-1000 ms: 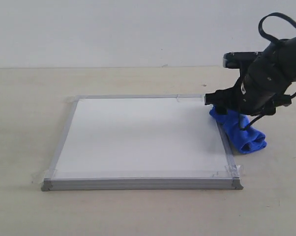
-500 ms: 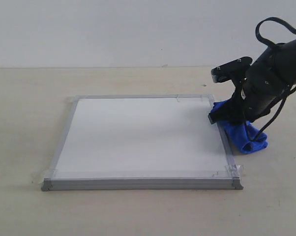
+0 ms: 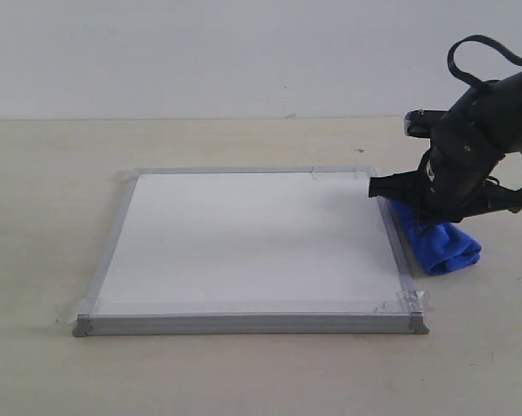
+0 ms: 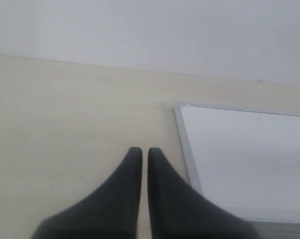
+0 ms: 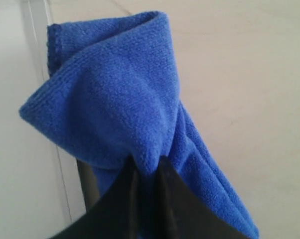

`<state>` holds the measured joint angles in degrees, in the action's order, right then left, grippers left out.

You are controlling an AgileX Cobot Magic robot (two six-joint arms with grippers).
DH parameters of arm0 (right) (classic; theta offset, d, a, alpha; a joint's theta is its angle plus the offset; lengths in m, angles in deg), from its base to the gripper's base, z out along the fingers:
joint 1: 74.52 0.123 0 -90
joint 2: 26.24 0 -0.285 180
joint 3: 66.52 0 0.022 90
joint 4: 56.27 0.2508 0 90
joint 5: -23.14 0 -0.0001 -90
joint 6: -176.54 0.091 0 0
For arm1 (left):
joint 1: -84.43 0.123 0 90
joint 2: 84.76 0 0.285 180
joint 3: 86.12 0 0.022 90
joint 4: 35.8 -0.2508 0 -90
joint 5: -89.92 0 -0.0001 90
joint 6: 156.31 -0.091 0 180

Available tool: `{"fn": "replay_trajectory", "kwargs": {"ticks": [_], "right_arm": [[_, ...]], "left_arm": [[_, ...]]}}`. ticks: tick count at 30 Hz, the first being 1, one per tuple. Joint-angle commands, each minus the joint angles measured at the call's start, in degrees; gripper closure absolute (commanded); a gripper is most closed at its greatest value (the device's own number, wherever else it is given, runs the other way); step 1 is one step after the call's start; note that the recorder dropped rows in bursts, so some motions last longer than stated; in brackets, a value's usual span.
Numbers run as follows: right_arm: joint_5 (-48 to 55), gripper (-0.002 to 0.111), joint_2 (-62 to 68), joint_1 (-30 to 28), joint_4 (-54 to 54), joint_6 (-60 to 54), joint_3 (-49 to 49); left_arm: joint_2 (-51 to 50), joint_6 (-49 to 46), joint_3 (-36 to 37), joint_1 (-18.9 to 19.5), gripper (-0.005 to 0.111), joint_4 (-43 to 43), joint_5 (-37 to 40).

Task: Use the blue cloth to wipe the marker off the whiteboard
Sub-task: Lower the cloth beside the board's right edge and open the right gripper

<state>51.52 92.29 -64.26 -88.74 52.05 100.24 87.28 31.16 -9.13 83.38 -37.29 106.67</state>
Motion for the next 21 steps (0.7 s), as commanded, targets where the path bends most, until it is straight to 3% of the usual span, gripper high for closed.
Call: {"fn": "replay_trajectory", "kwargs": {"ticks": [1, 15, 20, 21], "right_arm": [[0.9, 0.108, -0.1, -0.4, 0.2, 4.9, 0.0], [-4.4, 0.108, -0.1, -0.4, 1.5, 10.4, 0.0], [-3.3, 0.108, -0.1, -0.4, 1.1, 3.3, 0.0], [-3.3, 0.101, -0.1, -0.4, 1.1, 1.9, 0.0]], "left_arm": [[0.2, -0.3, 0.2, -0.2, 0.102, 0.4, 0.2], [0.2, -0.3, 0.2, -0.2, 0.102, 0.4, 0.2], [0.2, -0.3, 0.2, -0.2, 0.102, 0.4, 0.2], [0.2, -0.3, 0.2, -0.2, 0.102, 0.4, 0.2]]}}
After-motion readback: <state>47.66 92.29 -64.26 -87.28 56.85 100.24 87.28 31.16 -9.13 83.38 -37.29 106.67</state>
